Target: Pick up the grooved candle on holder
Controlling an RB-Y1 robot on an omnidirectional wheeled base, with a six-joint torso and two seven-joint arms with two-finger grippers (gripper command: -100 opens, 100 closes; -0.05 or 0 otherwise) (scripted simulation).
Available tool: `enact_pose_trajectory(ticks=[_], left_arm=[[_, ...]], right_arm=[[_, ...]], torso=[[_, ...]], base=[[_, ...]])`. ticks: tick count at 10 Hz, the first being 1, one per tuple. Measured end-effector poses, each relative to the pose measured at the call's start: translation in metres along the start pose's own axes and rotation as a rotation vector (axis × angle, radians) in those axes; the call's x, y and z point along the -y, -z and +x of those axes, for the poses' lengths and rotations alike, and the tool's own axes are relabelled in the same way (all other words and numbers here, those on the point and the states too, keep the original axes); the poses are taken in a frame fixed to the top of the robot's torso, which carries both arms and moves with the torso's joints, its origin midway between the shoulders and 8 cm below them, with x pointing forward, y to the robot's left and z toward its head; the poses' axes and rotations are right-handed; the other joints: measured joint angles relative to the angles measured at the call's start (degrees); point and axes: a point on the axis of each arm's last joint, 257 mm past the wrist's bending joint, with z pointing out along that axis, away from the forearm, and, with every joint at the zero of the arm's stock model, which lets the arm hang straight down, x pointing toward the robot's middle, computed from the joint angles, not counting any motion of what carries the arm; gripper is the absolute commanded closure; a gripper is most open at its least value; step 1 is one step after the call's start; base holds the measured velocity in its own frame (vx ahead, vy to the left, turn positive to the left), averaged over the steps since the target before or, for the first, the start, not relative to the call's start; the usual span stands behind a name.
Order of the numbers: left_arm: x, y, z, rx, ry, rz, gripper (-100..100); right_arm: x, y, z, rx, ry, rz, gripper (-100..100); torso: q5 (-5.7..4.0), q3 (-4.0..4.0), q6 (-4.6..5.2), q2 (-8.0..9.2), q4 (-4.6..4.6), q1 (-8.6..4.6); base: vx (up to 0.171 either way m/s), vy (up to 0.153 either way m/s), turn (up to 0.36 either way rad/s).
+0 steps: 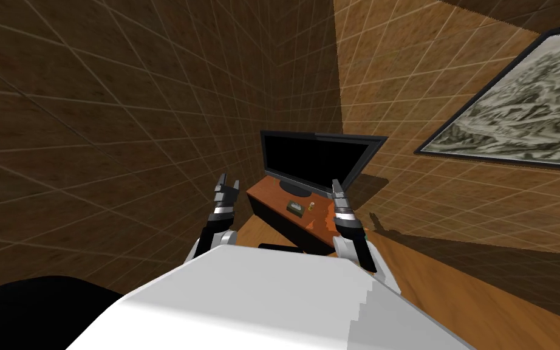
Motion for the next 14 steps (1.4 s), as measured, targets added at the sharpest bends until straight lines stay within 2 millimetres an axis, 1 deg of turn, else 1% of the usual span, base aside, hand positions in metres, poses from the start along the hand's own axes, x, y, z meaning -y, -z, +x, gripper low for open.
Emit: enact_pose_trajectory(ticks=[3,4,7,8,11,13,14], left_arm=[[0.000,0.000,0.000,0.000,0.000,0.000,0],[0.000,0.000,0.000,0.000,0.000,0.000,0],[0.000,0.000,0.000,0.000,0.000,0.000,0],[0.000,0.000,0.000,0.000,0.000,0.000,0],[0.000,0.000,0.000,0.000,0.000,0.000,0],[0.000,0.000,0.000,0.000,0.000,0.000,0],[0.000,0.000,0.000,0.000,0.000,0.000,0]], right_arm=[[0.030,0.006,0.012,-0.050,0.053,0.050,-100],[0.044,0.006,0.017,-0.072,0.077,0.068,-100],[0.076,0.014,0.037,-0.146,0.154,0.125,-100],[0.086,0.015,0.038,-0.162,0.171,0.141,-100],[0.118,0.027,0.054,-0.233,0.238,0.190,-100],[0.139,0.032,0.057,-0.277,0.284,0.218,-100],[0.147,0.037,0.061,-0.296,0.299,0.235,-100]], torso=[[0.06,-0.10,0.03,-0.17,-0.04,0.28],[0.06,-0.12,0.00,-0.20,-0.05,0.27],[0.04,-0.11,0.01,-0.19,-0.04,0.19],[0.05,-0.12,0.03,-0.21,-0.05,0.26],[0.07,-0.13,0.01,-0.22,-0.05,0.31],[0.07,-0.15,0.01,-0.26,-0.06,0.30],[0.06,-0.15,0.04,-0.27,-0.06,0.32]], base=[[-0.040,-0.040,0.072],[-0.055,-0.065,0.155],[-0.037,-0.055,0.078],[-0.043,-0.032,0.099],[-0.030,-0.029,0.081],[-0.022,-0.030,0.089],[-0.026,-0.035,0.114]])
